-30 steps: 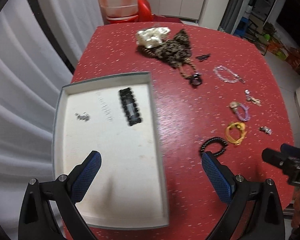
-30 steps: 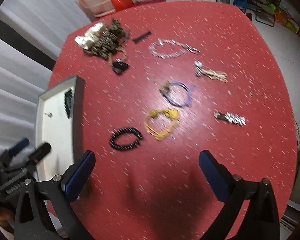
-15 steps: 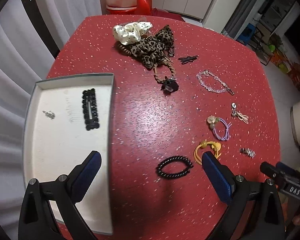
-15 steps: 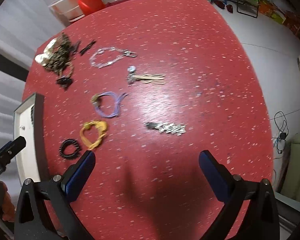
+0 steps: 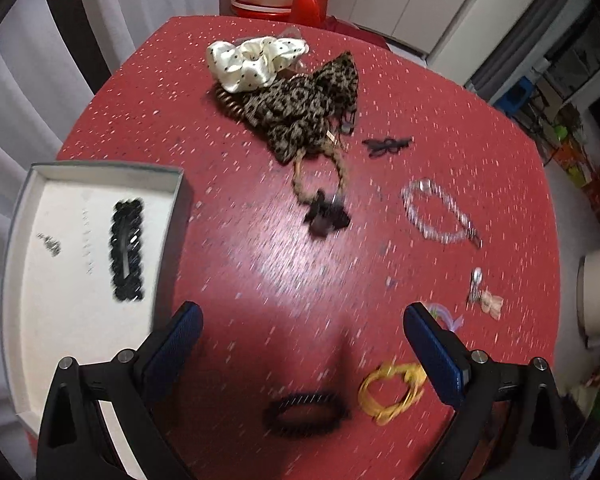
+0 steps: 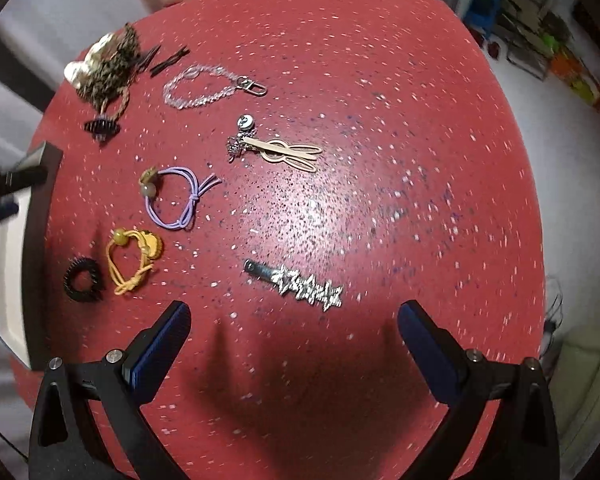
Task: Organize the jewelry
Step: 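Move left tool toward black claw clip while right tool approaches silver star clip, then close left tool on black claw clip while right tool grasps silver star hair clip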
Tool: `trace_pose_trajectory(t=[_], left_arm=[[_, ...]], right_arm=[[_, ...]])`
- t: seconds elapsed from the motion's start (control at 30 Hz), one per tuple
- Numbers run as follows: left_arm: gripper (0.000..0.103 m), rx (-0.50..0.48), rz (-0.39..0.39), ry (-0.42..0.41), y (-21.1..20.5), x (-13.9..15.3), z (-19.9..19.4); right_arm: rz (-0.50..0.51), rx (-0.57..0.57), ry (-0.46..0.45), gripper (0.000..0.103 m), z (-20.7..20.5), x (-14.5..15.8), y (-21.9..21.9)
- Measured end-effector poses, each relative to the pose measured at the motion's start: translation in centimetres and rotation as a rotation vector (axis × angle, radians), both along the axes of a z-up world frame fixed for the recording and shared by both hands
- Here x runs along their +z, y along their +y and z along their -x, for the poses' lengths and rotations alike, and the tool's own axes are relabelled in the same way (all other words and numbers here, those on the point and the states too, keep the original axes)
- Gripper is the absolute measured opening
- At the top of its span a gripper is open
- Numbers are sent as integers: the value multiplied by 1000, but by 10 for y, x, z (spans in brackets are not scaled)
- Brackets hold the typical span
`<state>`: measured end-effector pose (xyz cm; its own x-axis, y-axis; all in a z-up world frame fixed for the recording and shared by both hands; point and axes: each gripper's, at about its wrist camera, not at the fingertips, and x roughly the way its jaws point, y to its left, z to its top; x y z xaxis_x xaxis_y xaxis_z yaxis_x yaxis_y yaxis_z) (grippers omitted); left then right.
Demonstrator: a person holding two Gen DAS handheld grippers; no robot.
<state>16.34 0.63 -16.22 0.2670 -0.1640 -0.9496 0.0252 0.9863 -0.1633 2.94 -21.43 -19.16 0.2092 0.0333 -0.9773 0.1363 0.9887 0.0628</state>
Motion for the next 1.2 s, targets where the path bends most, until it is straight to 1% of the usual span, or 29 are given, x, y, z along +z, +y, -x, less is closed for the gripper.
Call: trace_pose_trajectory(t=[0.13, 0.17, 0.2, 0.33, 0.37, 0.5, 0.57, 0.6, 0.63, 0.7, 0.77, 0.83, 0.87, 0.93, 0.97, 1.0, 1.03, 1.07, 1.13, 1.2], left_arm=[[100, 15, -8, -26, -11, -10, -21], [92, 14, -13, -30, -13, -13, -25], [90, 11, -18, -27, -15, -17, -30], [89, 22, -30, -17, -18, -30, -45], [84, 24, -28, -16, -19, -33, -48], [83, 27, -9, -11, -22, -44, -55], [71, 24, -11, -9, -26, -48, -58], [70, 23, -11, -2, -28, -51, -59], [70, 25, -17, -14, -29, -52, -60], [64, 18, -21, -24, -32, -53, -61], [48, 12, -25, -33, -36, -53, -62], [39, 12, -22, -34, -38, -52, -65], [39, 14, -18, -34, -38, -52, -65], [38, 23, -13, -31, -40, -51, -66], [38, 25, -8, -30, -40, -50, -66], [38, 24, -7, -32, -38, -49, -63], [36, 21, -7, -35, -38, -49, -62], [32, 16, -6, -44, -39, -47, -61], [32, 2, -1, -54, -32, -44, -51], [32, -13, 0, -66, -30, -39, -47]], right_arm=[[34, 69, -13, 103, -7, -6, 2], [38, 84, -16, 103, -8, -8, 2], [41, 97, -17, 103, -9, -10, 2], [49, 134, -19, 103, -13, -19, 3], [52, 140, -18, 103, -14, -20, 4], [61, 177, -25, 99, -17, -26, 6], [64, 197, -29, 97, -18, -29, 8], [65, 205, -30, 95, -18, -30, 9], [63, 213, -37, 95, -18, -30, 9], [63, 220, -49, 94, -19, -33, 16], [63, 227, -57, 93, -17, -33, 18], [62, 241, -69, 88, -15, -32, 21], [64, 249, -74, 86, -12, -28, 22], [63, 262, -81, 76, -10, -25, 26], [63, 267, -83, 74, -9, -24, 28], [63, 272, -87, 68, -9, -23, 30], [61, 275, -89, 62, -8, -22, 32], [64, 277, -90, 60, -8, -21, 34], [60, 275, -94, 44, -7, -18, 39], [60, 275, -90, 33, -9, -15, 37]])
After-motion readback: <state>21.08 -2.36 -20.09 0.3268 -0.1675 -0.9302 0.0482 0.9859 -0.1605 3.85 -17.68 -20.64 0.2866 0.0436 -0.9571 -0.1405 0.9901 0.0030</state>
